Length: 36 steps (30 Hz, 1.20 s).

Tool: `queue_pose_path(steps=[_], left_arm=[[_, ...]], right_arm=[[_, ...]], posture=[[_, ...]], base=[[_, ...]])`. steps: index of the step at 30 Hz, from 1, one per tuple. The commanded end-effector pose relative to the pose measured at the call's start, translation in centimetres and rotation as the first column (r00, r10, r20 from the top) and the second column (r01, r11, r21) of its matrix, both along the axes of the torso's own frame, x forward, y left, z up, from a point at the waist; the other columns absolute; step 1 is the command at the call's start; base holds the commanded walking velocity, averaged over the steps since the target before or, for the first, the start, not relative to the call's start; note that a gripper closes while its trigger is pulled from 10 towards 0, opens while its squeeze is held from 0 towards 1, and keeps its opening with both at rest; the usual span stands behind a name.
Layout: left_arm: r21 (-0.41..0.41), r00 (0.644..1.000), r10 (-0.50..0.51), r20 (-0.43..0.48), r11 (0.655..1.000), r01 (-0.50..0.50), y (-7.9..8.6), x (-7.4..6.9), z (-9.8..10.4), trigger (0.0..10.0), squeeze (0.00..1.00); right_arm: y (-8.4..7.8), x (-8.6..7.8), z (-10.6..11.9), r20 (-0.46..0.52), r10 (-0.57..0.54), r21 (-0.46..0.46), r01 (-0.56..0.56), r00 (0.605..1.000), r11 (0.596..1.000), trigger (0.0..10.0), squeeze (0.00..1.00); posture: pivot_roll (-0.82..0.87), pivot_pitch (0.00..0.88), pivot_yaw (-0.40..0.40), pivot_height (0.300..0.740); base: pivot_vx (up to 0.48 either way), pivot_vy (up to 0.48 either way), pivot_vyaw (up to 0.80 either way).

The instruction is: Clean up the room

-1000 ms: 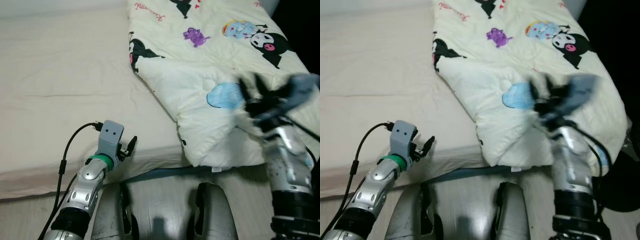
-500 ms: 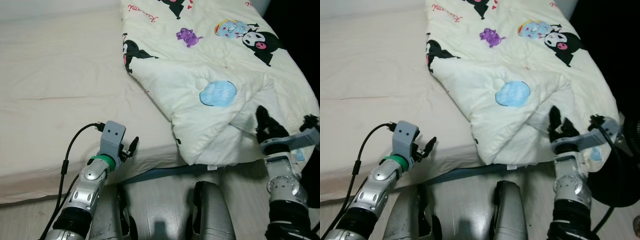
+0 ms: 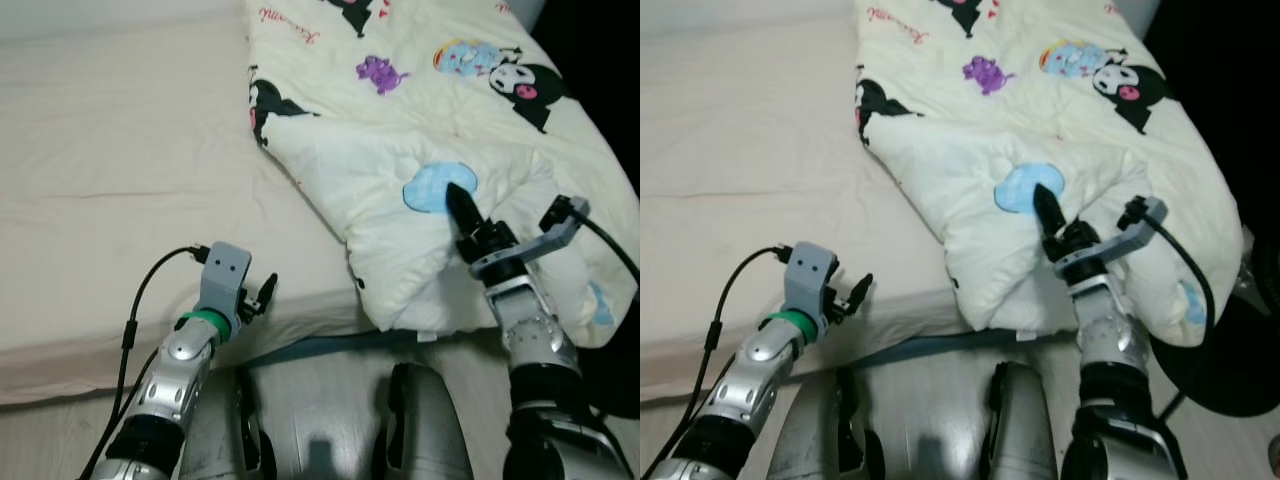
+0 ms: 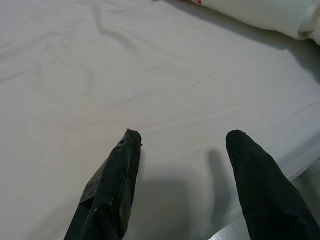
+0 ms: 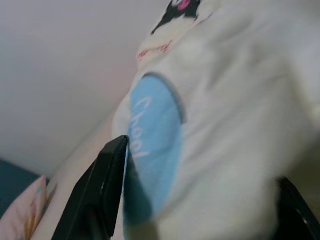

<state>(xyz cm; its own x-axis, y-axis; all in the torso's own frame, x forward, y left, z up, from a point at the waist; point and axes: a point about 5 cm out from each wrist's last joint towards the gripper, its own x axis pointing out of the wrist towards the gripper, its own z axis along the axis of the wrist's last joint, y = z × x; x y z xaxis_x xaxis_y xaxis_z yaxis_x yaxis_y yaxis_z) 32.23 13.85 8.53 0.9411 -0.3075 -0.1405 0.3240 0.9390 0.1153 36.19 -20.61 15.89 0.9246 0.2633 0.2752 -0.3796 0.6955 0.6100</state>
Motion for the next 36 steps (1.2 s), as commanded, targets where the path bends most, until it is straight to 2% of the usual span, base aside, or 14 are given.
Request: queue_pose_path(steps=[1,2,4,5,7,9,10,13,14,17,26,31,33,36], left_arm=[[0.012,1.000,0.007,-0.029,1.000,-0.007,0.3,-0.4,-0.8,10.0,0.00],[0.013,1.000,0.008,-0.029,1.000,-0.007,0.4,-0.4,-0.8,10.0,0.00],[0.013,1.000,0.008,-0.029,1.000,-0.007,0.4,-0.4,-0.8,10.0,0.00],[0.012,1.000,0.002,-0.029,1.000,-0.001,0.2,-0.3,-0.8,10.0,0.00],[0.012,1.000,0.002,-0.029,1.000,-0.001,0.2,-0.3,-0.8,10.0,0.00],[0.009,1.000,-0.004,-0.027,1.000,0.005,-0.1,-0.2,-0.7,10.0,0.00],[0.007,1.000,-0.005,-0.026,1.000,0.006,-0.2,-0.1,-0.6,10.0,0.00],[0.006,1.000,-0.006,-0.025,1.000,0.006,-0.2,0.0,-0.6,10.0,0.00],[0.006,1.000,-0.009,-0.024,1.000,0.009,-0.3,0.0,-0.6,10.0,0.00],[0.004,1.000,-0.008,-0.023,1.000,0.008,-0.3,0.0,-0.6,10.0,0.00],[0.045,0.997,0.063,0.040,0.997,-0.065,2.3,0.5,0.7,10.0,0.00],[0.147,0.987,0.070,0.144,0.985,-0.091,5.5,0.9,3.0,10.0,0.00],[0.178,0.978,0.081,0.194,0.977,-0.116,6.8,1.1,4.3,10.0,0.00],[0.197,0.968,0.091,0.233,0.971,-0.139,7.6,1.3,5.3,10.0,0.00]], right_arm=[[1.4,-0.1,-0.2,0.002,0.089,-0.054,-0.089,0.996,0.995,10.0,0.00],[3.9,-0.3,0.2,0.022,0.242,-0.160,-0.235,0.970,0.959,10.0,0.00],[3.9,-0.3,0.2,0.022,0.242,-0.160,-0.235,0.970,0.959,10.0,0.00],[9.2,-2.3,-0.3,-0.023,0.587,-0.381,-0.550,0.809,0.744,10.0,0.00],[9.2,-2.3,-0.3,-0.023,0.587,-0.381,-0.550,0.809,0.744,10.0,0.00],[12.6,-5.5,-0.6,-0.083,0.812,-0.476,-0.739,0.578,0.477,10.0,0.00],[13.4,-6.6,-0.4,-0.093,0.865,-0.484,-0.781,0.493,0.393,10.0,0.00],[14.0,-7.6,0.0,-0.098,0.905,-0.483,-0.815,0.414,0.320,10.0,0.00],[14.3,-8.9,0.7,-0.107,0.940,-0.467,-0.851,0.325,0.241,10.0,0.00],[13.6,-9.7,0.5,-0.139,0.945,-0.449,-0.870,0.295,0.205,10.0,0.00],[10.5,-11.7,-4.1,-0.335,0.869,-0.373,-0.898,0.364,0.232,10.0,0.00],[8.5,-10.4,-8.4,-0.507,0.672,-0.317,-0.842,0.540,0.438,10.0,0.00],[7.5,-8.5,-8.2,-0.495,0.595,-0.303,-0.767,0.634,0.566,10.0,0.00],[6.9,-7.2,-7.3,-0.449,0.570,-0.271,-0.712,0.688,0.647,10.0,0.00]], posture=[[0.03,0.172,0.117,0.565],[0.03,0.171,0.119,0.565],[0.03,0.171,0.119,0.565],[0.02,0.169,0.120,0.565],[0.02,0.169,0.120,0.565],[0.01,0.163,0.117,0.565],[0.01,0.163,0.117,0.565],[0.01,0.160,0.117,0.565],[0.00,0.155,0.113,0.565],[0.00,0.154,0.107,0.565],[-0.02,0.152,0.107,0.565],[0.00,0.157,0.101,0.565],[0.00,0.156,0.105,0.565],[0.01,0.156,0.105,0.565]], base=[[0.000,0.000,0.00],[0.000,0.000,0.00],[0.000,0.000,0.00],[0.000,0.000,0.00],[0.000,0.000,0.00],[0.000,0.000,0.00],[0.000,0.000,0.00],[0.000,0.000,0.00],[0.000,0.000,0.00],[0.000,0.000,0.00],[0.000,0.000,0.00],[0.000,0.000,0.00],[0.000,0.000,0.00],[0.000,0.000,0.00]])
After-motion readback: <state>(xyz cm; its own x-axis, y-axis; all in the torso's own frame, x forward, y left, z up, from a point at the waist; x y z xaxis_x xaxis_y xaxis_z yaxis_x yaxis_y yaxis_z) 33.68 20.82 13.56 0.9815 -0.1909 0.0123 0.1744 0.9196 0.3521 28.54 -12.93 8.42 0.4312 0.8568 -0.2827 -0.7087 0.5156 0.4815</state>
